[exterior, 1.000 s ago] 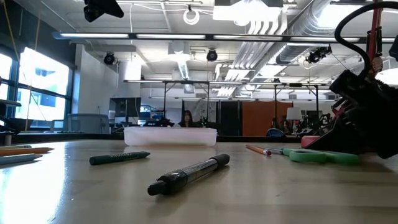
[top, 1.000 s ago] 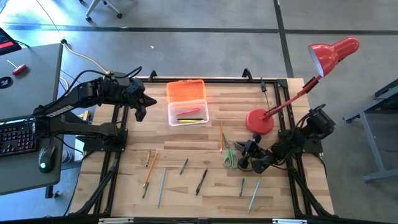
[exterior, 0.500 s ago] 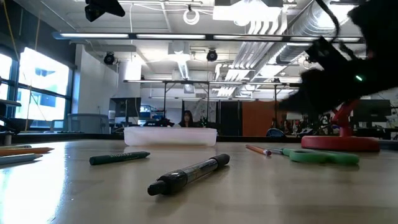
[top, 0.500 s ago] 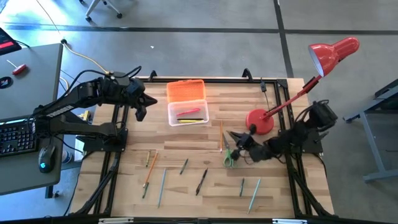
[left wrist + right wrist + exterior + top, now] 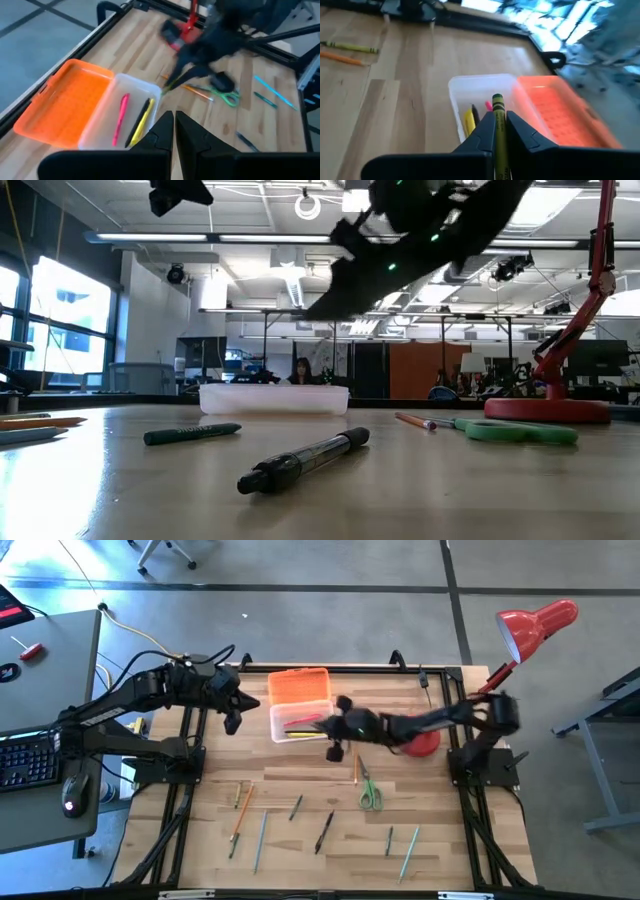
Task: Pick & place school supplies into a supply box
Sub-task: Put the right green crayon into the orange supply box, then put the green crayon into the orange supply box
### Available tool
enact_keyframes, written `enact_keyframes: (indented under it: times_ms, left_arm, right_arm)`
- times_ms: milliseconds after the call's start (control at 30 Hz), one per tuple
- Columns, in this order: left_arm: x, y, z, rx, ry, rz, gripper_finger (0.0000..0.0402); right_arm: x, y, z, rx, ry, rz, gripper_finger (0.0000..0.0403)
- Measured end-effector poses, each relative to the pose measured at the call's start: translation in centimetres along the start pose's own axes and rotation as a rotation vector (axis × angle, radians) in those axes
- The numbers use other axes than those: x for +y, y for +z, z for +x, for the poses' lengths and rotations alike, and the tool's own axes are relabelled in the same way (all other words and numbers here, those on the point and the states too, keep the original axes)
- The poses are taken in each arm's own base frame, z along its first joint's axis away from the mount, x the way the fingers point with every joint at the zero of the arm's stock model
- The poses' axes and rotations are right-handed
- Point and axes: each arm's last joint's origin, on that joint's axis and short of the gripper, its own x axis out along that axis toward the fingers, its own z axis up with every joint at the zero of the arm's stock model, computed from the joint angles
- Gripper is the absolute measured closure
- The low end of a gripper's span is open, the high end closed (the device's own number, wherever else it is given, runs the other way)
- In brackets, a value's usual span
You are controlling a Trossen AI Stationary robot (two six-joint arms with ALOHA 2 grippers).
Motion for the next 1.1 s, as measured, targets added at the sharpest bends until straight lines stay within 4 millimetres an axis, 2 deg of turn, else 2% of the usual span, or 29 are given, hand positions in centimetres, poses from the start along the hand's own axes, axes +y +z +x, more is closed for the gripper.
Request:
enact_keyframes:
  times_ms: [100,233,367,633,900,1100]
  left_arm:
    - [0.0,0.0,0.3,0.020,-0.004,-0.002,0.0350]
    - [0.0,0.1,1.0,0.035,-0.011,-0.022,0.0350]
    - [0.0,0.2,1.7,0.052,-0.009,-0.030,0.0350]
    - [0.1,0.2,2.1,0.062,-0.001,-0.022,0.0350]
    - [0.2,-0.4,2.0,0.131,0.015,-0.067,0.0350]
    - [-0.2,-2.9,2.4,0.328,0.016,-0.191,0.0350]
  right_arm:
    - [-1.1,-1.1,3.2,0.028,0.070,0.024,0.0390]
    - [-1.5,-4.3,7.1,0.135,0.070,-0.005,0.0392]
    - [-2.2,-5.0,9.1,0.137,0.053,0.010,0.0394]
    - [-2.9,-4.4,9.6,0.129,0.040,0.018,0.0345]
    - [-2.0,-4.0,9.3,0.132,0.056,0.007,0.0317]
    - [-1.0,-1.0,7.4,0.092,0.081,0.001,0.0319]
